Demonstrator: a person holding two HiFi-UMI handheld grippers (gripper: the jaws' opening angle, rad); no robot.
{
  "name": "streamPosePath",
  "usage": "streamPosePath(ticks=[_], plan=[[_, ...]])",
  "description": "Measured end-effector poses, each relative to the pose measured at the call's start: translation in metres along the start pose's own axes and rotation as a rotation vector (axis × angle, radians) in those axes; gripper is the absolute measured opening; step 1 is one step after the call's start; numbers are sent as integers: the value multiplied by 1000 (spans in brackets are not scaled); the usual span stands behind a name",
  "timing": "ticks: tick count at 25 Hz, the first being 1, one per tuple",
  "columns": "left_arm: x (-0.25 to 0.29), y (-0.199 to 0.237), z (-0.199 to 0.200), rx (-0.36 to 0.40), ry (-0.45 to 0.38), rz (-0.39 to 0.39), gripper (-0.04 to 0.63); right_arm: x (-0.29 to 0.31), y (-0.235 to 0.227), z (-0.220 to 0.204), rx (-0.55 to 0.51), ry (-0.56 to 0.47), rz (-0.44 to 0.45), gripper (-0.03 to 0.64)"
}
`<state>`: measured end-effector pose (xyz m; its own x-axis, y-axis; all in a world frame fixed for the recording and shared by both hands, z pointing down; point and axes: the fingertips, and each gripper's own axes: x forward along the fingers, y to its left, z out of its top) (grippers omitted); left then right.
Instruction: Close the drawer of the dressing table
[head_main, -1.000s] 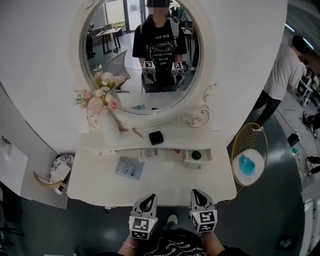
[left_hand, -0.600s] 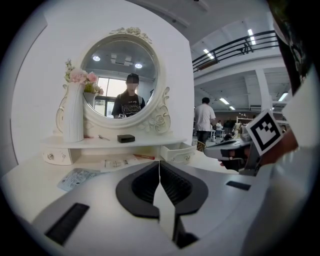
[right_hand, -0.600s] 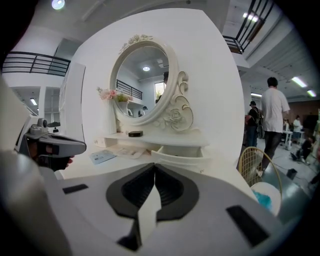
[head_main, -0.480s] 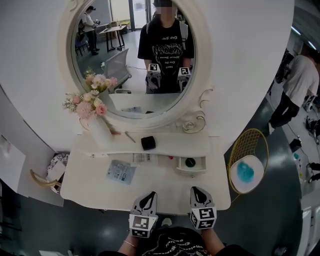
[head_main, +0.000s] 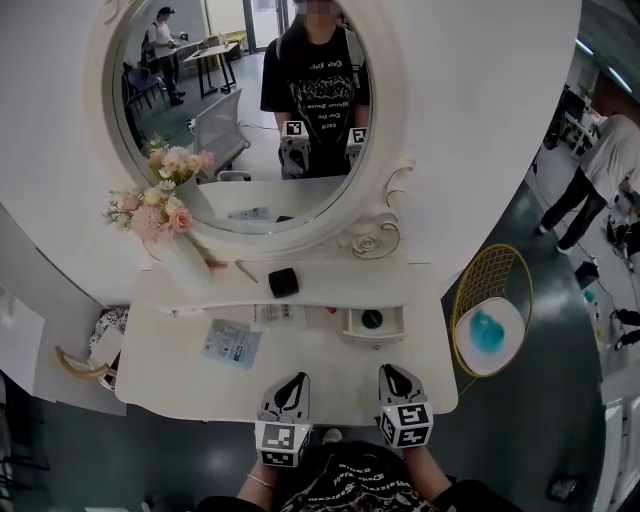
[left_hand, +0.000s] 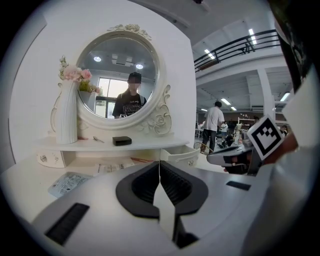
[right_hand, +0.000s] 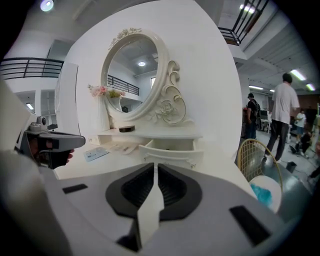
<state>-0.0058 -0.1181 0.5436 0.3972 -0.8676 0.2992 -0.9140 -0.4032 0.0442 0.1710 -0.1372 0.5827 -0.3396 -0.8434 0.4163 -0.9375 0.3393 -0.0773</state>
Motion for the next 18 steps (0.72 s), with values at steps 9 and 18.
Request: streamPosePath(ticks=[9, 18], plan=[[20, 21, 15, 8, 3, -36, 17, 19, -5, 5, 37, 23, -52, 89], [32, 44, 16, 12, 15, -66, 17, 37, -4, -1, 86, 58, -95, 179]])
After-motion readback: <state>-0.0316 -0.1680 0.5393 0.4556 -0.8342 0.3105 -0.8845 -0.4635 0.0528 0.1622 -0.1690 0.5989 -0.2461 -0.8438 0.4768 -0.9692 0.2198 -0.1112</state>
